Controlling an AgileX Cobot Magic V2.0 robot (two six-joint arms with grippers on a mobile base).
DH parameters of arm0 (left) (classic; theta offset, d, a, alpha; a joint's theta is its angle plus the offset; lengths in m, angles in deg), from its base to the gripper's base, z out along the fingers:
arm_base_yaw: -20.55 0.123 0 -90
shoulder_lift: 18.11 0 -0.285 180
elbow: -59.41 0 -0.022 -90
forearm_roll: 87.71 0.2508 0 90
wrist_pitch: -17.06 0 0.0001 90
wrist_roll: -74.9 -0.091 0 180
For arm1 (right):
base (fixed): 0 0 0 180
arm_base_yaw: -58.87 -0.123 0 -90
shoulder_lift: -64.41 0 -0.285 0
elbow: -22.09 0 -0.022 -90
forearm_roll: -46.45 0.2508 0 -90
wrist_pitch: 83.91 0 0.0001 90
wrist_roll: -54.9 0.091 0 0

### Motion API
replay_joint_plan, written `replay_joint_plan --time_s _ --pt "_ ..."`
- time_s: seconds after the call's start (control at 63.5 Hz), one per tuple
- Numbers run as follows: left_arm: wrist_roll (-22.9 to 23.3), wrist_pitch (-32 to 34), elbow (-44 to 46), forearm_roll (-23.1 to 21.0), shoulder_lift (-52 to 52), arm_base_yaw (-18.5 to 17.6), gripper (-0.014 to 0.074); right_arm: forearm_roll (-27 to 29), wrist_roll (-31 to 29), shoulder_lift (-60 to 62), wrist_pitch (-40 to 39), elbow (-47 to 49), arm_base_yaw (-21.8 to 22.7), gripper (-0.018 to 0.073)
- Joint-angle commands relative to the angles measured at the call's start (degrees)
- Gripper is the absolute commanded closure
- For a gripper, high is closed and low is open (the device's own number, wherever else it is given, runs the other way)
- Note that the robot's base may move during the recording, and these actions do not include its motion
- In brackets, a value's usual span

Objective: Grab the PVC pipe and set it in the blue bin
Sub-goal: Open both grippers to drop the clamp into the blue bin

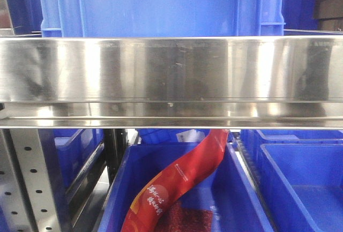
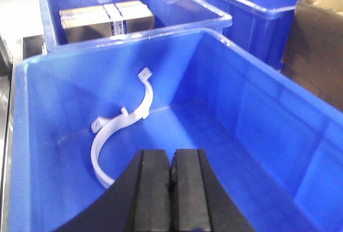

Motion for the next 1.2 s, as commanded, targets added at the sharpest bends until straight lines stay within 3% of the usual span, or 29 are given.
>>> replay_joint_plan --time_s 0.0,0.094,0.22,0.409,0.551,0.646,0.772,0.898,1.181 --pt "0.1 -1.5 0.2 -0.7 -2.9 -0.3 0.0707 -0.2 -0.4 1.5 1.7 0.3 1.5 0.0727" --pt "1.0 -2.6 -0.9 -2.3 -6.9 -0.3 0.0707 -0.6 -0.4 5.0 2.0 0.3 2.0 0.0727" --pt "1.0 2.2 -6.5 -3.2 -12.0 -0.3 0.0707 -0.7 -1.4 8.9 0.1 -0.9 2.0 0.0727" --pt "1.0 12.1 -25.0 -3.5 -22.3 -0.3 0.0707 -0.7 -5.7 16.4 -11.3 -11.5 2.0 0.0727" --pt "1.2 23.7 -40.0 -3.5 -31.1 -0.3 0.0707 -0.9 -7.5 23.3 -17.3 -23.9 2.0 0.0727" --pt "1.6 28.1 -48.2 -3.5 -36.1 -0.3 0.0707 -1.1 -8.2 27.8 -21.3 -31.9 2.0 0.0727" --pt "1.6 28.9 -56.2 -3.5 -43.7 -0.3 0.0707 -1.1 -8.2 35.9 -28.7 -44.1 2.0 0.0727" --pt "1.6 28.9 -61.4 -3.5 -49.5 -0.3 0.0707 -1.1 -8.2 43.0 -30.3 -51.0 2.0 0.0727" --pt "1.6 29.8 -63.1 -3.5 -56.8 -0.3 0.0707 -1.1 -8.2 51.5 -29.9 -53.5 2.0 0.0727"
